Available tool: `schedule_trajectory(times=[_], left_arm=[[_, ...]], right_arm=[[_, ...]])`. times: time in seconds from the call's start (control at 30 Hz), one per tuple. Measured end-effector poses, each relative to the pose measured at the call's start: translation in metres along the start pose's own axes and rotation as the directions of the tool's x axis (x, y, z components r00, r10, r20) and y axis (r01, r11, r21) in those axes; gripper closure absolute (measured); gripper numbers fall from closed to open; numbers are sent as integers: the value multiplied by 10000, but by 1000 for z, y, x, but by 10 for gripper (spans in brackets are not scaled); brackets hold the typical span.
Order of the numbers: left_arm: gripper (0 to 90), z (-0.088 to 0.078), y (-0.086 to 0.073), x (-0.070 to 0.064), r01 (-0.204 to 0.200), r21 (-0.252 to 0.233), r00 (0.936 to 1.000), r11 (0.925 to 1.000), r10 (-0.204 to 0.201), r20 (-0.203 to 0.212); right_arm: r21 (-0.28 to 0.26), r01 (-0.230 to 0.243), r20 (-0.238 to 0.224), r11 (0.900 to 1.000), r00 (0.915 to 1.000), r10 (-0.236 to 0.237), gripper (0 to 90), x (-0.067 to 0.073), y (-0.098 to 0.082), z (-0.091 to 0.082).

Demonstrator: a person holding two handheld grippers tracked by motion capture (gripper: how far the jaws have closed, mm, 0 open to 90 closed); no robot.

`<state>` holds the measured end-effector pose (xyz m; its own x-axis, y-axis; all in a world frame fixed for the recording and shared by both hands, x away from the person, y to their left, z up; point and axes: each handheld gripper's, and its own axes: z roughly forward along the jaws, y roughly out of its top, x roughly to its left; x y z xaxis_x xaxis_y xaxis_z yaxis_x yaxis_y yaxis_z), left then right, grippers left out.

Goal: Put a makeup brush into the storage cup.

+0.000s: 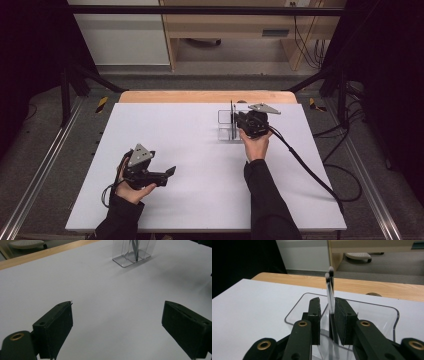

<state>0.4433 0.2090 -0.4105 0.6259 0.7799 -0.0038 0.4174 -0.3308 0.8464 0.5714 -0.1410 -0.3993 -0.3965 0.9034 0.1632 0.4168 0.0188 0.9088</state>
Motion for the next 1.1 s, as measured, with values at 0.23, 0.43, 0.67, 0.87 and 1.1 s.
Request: schedule_trajectory(times=[0.23,0.43,0.67,0.87,1.1], left_arm=[[92,0,0,0,38,-57,10000,10000,-38,14],[92,-1,0,1,96,-126,9999,9999,-95,70],[92,-1,-1,1,157,-143,9998,9998,-156,78],[92,-3,-2,2,170,-190,9998,9997,-167,118],[91,-1,-3,1,64,-132,9998,9999,-61,183]], right_arm=[[-79,296,-601,9995,9977,-300,638,6,-3,-18],[3,673,-927,9977,9934,-670,503,9,-6,-32],[-105,951,-1346,9954,9863,-957,357,11,-11,-51],[-50,1214,-1586,9926,9799,-1207,259,12,-16,-66],[47,1241,-1780,9923,9765,-1213,175,10,-24,-82]])
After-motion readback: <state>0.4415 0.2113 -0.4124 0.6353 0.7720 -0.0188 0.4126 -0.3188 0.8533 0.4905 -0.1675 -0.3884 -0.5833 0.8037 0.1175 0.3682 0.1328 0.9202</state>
